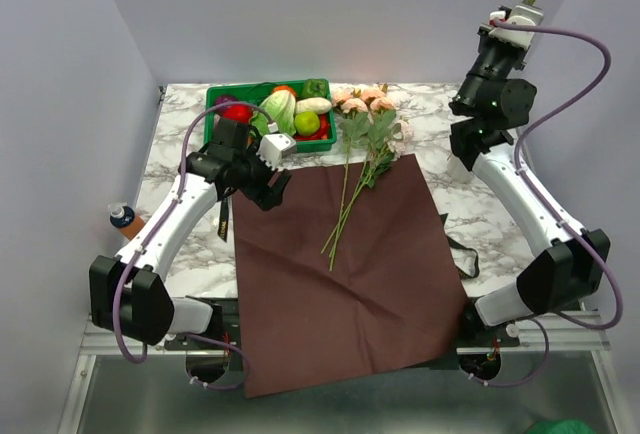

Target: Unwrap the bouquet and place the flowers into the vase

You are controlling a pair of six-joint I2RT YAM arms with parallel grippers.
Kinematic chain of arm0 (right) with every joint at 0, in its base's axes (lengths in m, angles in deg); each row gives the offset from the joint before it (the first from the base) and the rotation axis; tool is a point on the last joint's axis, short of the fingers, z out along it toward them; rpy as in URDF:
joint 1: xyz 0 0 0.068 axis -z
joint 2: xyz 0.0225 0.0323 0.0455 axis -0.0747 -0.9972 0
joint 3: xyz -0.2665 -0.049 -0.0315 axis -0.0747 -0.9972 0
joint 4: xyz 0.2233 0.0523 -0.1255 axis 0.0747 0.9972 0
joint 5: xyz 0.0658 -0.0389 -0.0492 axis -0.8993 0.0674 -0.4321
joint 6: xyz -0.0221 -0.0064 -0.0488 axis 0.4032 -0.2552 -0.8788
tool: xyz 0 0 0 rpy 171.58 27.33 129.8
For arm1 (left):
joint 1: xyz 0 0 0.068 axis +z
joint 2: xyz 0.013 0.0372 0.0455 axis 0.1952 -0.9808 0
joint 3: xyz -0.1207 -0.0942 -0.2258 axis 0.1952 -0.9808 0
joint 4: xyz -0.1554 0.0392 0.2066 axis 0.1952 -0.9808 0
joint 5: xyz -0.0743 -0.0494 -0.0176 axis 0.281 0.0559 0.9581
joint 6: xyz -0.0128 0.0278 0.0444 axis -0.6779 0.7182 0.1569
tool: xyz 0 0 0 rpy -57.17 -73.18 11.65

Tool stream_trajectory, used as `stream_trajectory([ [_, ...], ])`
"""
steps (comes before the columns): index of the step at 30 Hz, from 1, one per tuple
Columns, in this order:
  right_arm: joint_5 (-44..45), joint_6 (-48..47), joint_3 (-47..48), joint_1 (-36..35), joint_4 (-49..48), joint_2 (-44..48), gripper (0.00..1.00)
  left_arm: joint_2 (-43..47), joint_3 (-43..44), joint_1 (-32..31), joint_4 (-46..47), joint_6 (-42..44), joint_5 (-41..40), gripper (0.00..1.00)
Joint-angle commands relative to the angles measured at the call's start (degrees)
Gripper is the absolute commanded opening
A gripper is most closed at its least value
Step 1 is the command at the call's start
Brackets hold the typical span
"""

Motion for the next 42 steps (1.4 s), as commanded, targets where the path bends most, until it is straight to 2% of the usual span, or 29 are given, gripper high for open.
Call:
stream_trajectory([
  [1,2.5,-15.5,-1.0,1.9,-22.5,-3.0,0.01,-1.9,3.1,2.4,-0.2,0.7,4.9,0.83],
  [4,3.8,-17.1,-1.5,3.5,-27.9,-4.5,0.01,-3.7,5.7,3.5,-1.9,1.8,6.8,0.83],
  [12,5.5,-16.7,-6.0,5.3,-29.3,-4.9,0.01,-7.4,10.5,5.9,-4.0,2.4,10.4,0.83],
  [27,6.5,-14.9,-13.8,7.0,-36.7,-9.0,0.01,-7.3,10.0,8.6,-5.7,4.6,13.0,0.83],
  [33,6.1,-16.2,-13.2,7.2,-39.0,-10.9,0.01,-6.9,9.9,10.1,-6.0,4.8,14.3,0.83],
  [42,3.8,-19.1,-6.8,7.6,-40.0,-11.0,0.01,-6.4,8.6,10.6,-5.9,4.8,15.2,0.82],
])
